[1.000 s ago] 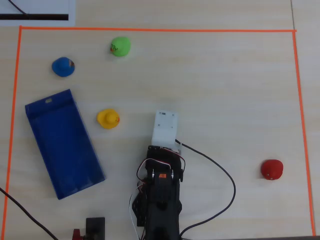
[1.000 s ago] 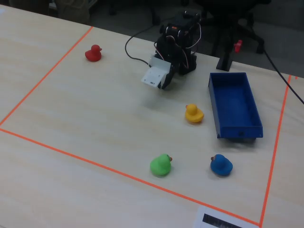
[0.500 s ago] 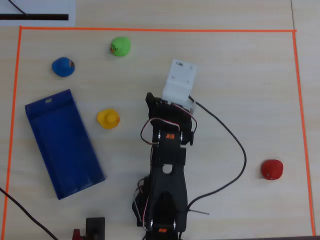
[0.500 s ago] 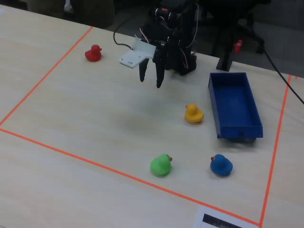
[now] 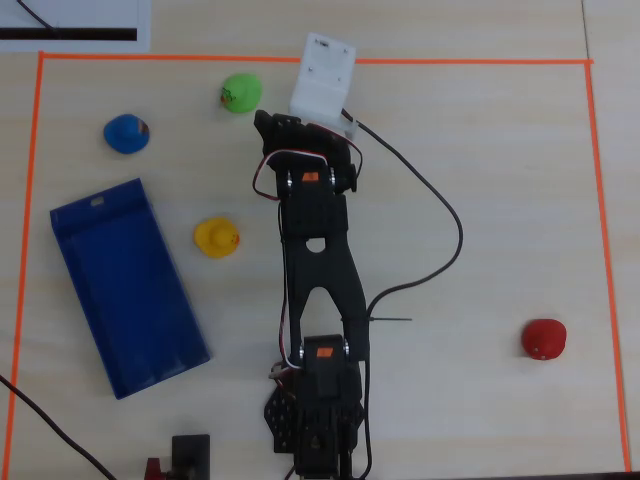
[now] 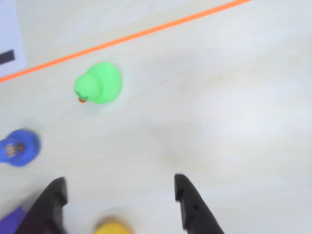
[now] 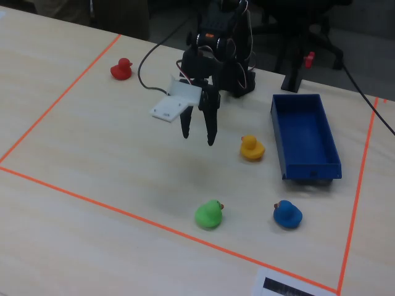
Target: Grasp green duck and put it into box.
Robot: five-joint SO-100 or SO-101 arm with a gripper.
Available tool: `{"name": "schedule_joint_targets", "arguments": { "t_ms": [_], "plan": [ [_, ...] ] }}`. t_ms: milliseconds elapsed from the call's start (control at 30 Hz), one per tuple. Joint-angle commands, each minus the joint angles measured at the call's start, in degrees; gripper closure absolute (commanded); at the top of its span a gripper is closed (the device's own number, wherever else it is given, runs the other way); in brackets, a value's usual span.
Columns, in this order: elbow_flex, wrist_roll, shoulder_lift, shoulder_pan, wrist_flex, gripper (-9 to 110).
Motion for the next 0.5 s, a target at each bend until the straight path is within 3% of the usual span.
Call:
{"name": "schedule_joint_targets", "arguments": {
  "t_ms": [0,467],
  "plan": [
    [-8.4,2.1,-7.0,-2.5,-2.6,71],
    [-37.4,8.7,-33.2,-10.1,0.9,72]
  ]
}}
